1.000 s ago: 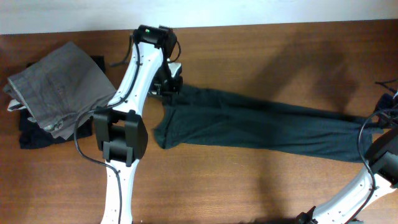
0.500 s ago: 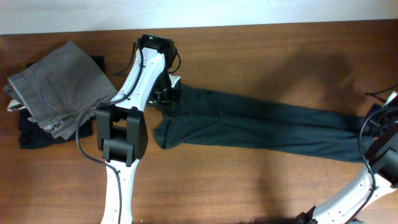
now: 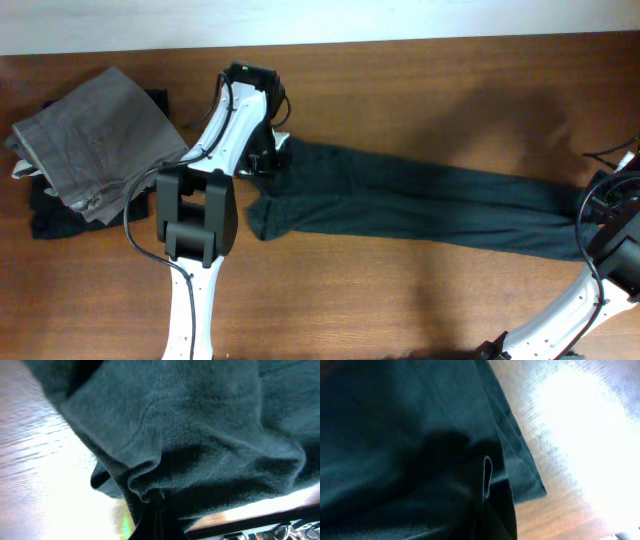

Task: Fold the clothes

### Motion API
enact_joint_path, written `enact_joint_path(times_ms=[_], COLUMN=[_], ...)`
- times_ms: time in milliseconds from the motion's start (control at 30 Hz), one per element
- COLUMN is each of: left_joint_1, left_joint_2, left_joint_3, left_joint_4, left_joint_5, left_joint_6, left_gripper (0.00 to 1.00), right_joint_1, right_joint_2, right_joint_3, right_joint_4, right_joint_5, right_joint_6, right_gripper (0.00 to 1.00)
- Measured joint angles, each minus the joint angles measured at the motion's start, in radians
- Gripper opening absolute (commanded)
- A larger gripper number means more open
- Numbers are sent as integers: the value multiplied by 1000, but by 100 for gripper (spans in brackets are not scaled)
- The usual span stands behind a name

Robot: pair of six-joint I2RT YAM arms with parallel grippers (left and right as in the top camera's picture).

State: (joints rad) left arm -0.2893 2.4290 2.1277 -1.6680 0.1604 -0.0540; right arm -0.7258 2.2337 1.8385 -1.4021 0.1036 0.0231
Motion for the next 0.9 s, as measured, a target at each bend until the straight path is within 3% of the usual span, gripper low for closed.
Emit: enact_joint_path(times_ms=[367,400,433,467,533,600,767,900], left_joint_1=[0,0,0,0,0,0,1,5], left_joint_2=[0,0,0,0,0,0,0,0], left_joint_3=[-84,-86,-90,-92,-95,-95,-85,13], left_joint_4=[16,16,16,15,15,15,-5,-19], left_joint_5=[-8,-8,-8,-13,-17,-22,-23,-27], left_joint_6=[-11,-11,-14,-12,-19,-19,-18,-19], left_gripper=[1,8,32,41,41,42,44,54], right_joint_1=[0,0,0,0,0,0,0,0], right_joint_2=[0,0,0,0,0,0,0,4], right_joint_3=[-13,-16,-19,-21,-23,-23,-19,55], right_joint_4=[16,17,17,18,17,15,-5,-81], right_joint_5=[32,32,34,36,39,39,45,21], right_joint_6=[33,34,34,34,34,40,39,43], right_gripper=[4,4,4,4,5,31,43,55])
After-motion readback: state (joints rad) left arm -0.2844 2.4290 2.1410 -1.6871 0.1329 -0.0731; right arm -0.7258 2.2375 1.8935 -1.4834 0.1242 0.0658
